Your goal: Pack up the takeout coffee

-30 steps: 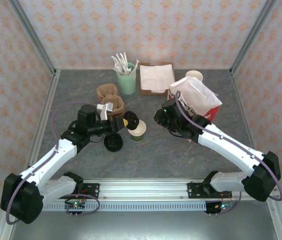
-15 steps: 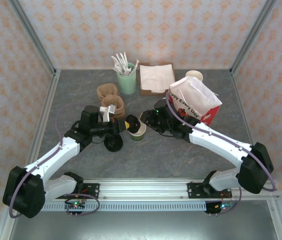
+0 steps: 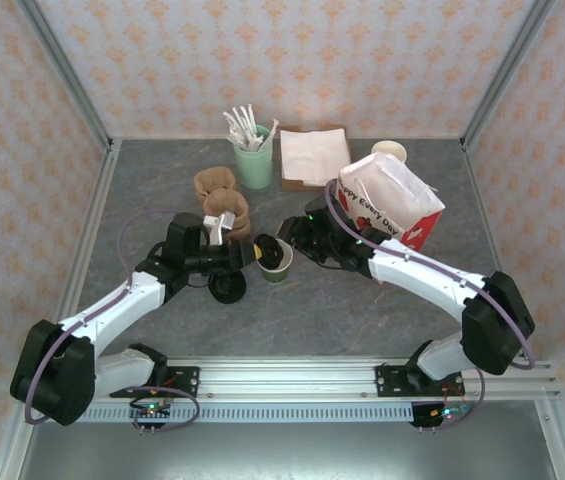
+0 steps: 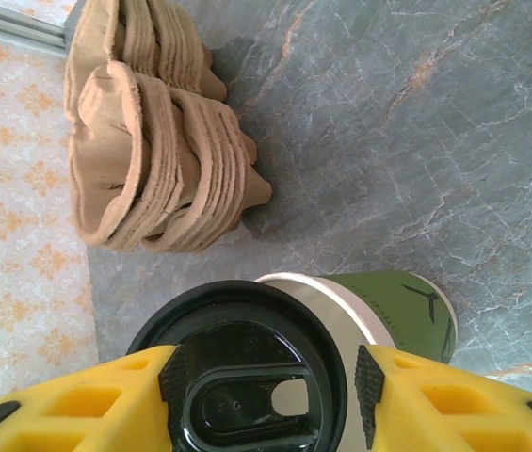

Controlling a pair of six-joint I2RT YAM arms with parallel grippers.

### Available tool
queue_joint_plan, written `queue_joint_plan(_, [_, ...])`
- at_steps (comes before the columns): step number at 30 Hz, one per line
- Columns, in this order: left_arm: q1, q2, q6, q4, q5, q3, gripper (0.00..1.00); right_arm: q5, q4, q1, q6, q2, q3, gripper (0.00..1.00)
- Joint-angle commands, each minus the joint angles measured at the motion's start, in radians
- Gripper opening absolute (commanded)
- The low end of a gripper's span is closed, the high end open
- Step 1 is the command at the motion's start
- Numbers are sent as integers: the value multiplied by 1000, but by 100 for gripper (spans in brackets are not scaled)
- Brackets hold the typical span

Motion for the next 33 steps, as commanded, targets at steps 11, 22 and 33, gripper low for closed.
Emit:
queue_joint_plan(11, [11,22,44,-49,-5,8,33,4,19,-9,-4,39,11,54])
queue_joint_plan(22, [9,33,61,-63,-16,13,40,-19,35,-11,8,62,14,54])
queue_joint_plan(33, [10,19,152,-191,-62,65,52,-28,30,-11,9,60,20,54])
